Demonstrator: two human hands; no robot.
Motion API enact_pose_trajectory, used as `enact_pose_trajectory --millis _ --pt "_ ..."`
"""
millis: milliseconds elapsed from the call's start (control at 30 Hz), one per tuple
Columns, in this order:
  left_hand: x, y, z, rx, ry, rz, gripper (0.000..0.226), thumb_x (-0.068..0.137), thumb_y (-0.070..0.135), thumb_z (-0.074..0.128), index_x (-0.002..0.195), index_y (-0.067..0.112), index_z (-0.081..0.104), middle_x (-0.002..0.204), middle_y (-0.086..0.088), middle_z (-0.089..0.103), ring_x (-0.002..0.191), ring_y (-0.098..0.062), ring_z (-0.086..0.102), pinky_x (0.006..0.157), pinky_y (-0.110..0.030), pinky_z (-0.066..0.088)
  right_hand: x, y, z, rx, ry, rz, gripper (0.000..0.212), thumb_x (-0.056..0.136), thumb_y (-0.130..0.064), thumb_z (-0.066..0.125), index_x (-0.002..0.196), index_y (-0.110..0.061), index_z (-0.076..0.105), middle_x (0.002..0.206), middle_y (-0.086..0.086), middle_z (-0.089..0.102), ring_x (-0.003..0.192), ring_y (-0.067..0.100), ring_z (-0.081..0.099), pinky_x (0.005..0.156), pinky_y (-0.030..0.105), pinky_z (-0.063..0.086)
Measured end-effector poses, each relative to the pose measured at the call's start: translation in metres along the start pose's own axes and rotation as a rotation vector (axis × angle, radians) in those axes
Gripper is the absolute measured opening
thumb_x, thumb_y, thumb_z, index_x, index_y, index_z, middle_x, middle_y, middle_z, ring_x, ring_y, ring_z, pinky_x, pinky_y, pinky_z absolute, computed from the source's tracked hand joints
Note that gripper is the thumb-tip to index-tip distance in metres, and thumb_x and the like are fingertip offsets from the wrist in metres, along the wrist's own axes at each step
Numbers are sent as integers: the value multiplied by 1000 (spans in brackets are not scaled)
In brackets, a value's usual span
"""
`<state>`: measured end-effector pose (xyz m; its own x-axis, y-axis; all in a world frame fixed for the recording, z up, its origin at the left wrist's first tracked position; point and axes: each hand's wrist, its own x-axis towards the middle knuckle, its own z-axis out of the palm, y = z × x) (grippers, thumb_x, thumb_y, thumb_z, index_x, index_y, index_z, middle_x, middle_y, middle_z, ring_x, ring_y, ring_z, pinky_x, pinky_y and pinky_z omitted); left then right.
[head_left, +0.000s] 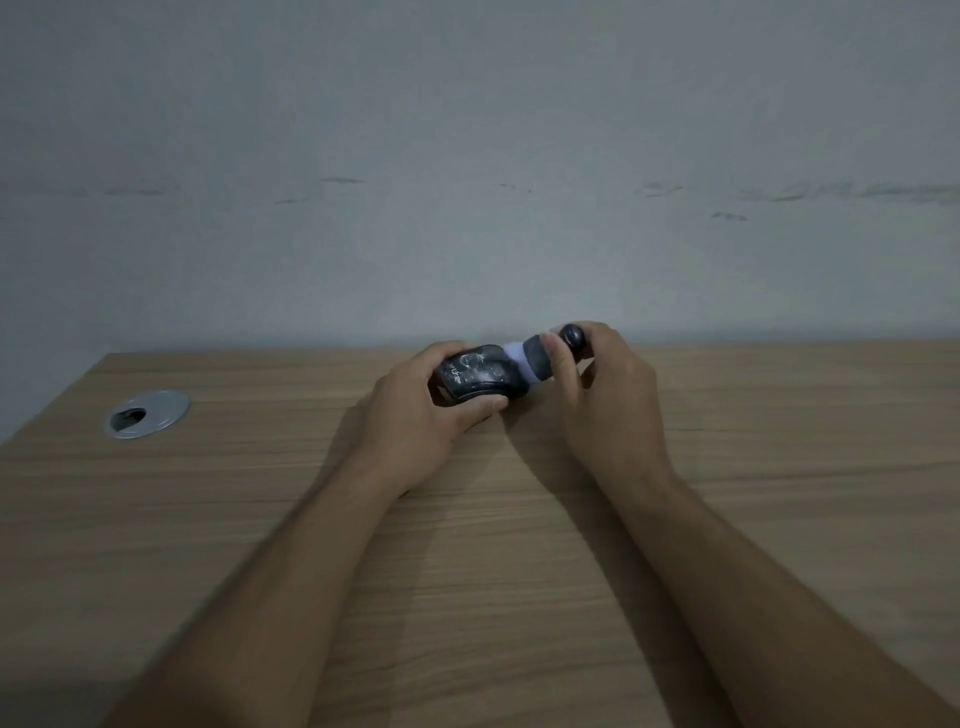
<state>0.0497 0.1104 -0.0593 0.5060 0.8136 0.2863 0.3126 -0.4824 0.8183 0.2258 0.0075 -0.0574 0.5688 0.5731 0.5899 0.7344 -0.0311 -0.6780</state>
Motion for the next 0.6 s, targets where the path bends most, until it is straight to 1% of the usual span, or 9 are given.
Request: enact_pose_trajectory --millis 67,133,200,333,400,467,500,533,600 --pt "-1 1 0 -32 -3 -3 71 70 65 88 135 42 70 120 18 81 113 -7 77 106 -44 60 -1 3 -7 -4 15 53 12 108 -34 68 102 -24 71 89 -6 71 72 9 58 69 2 38" --pt "-3 2 0 -34 3 -11 69 73 59 91 136 40 71 120 18 81 114 -7 76 106 -43 60 -3 0 -14 38 70 60 14 109 -35 67 98 -27 67 79 -12 64 67 1 57 65 6 38" --pt "-6 6 0 -1 14 -19 64 77 50 95 136 37 72 119 16 81 112 -7 76 105 -41 60 -7 -9 -17 79 117 27 15 109 -34 67 98 -24 69 70 -16 57 62 -1 54 62 9 37" --pt "-10 11 -2 43 33 -15 59 79 38 97 134 35 74 117 15 81 107 -7 75 99 -35 60 -16 -16 -9 38 74 -34 13 107 -31 72 100 -21 73 69 -19 55 63 -7 55 65 4 37" --pt "-12 11 -2 30 36 -18 59 79 39 96 134 36 74 117 17 81 108 -4 75 101 -33 60 -16 -10 -6 23 35 16 15 107 -33 71 100 -20 75 76 -14 63 66 -1 57 66 6 37" --pt "-13 11 -2 22 37 -25 59 79 44 96 134 38 74 117 20 81 109 -2 75 101 -33 60 -14 -2 -7 17 24 71 19 107 -36 70 101 -18 76 84 -6 71 70 10 61 66 14 36" --pt "-14 11 -2 21 38 -26 60 79 46 95 134 39 73 116 20 81 109 -1 75 102 -33 60 -13 -1 -9 23 35 92 20 107 -36 70 101 -18 76 82 -6 71 70 10 61 66 15 35" --pt "-14 11 -2 19 40 -27 60 79 47 95 134 39 73 116 20 81 109 -1 76 102 -34 60 -12 -3 -13 37 57 102 20 107 -36 69 100 -19 75 78 -10 68 68 5 59 65 14 36" --pt "-13 12 -2 16 45 -30 60 79 46 95 134 39 73 115 20 82 108 -3 76 102 -36 60 -13 -12 -17 74 102 76 18 109 -35 68 99 -21 73 69 -15 58 61 1 56 63 9 37"
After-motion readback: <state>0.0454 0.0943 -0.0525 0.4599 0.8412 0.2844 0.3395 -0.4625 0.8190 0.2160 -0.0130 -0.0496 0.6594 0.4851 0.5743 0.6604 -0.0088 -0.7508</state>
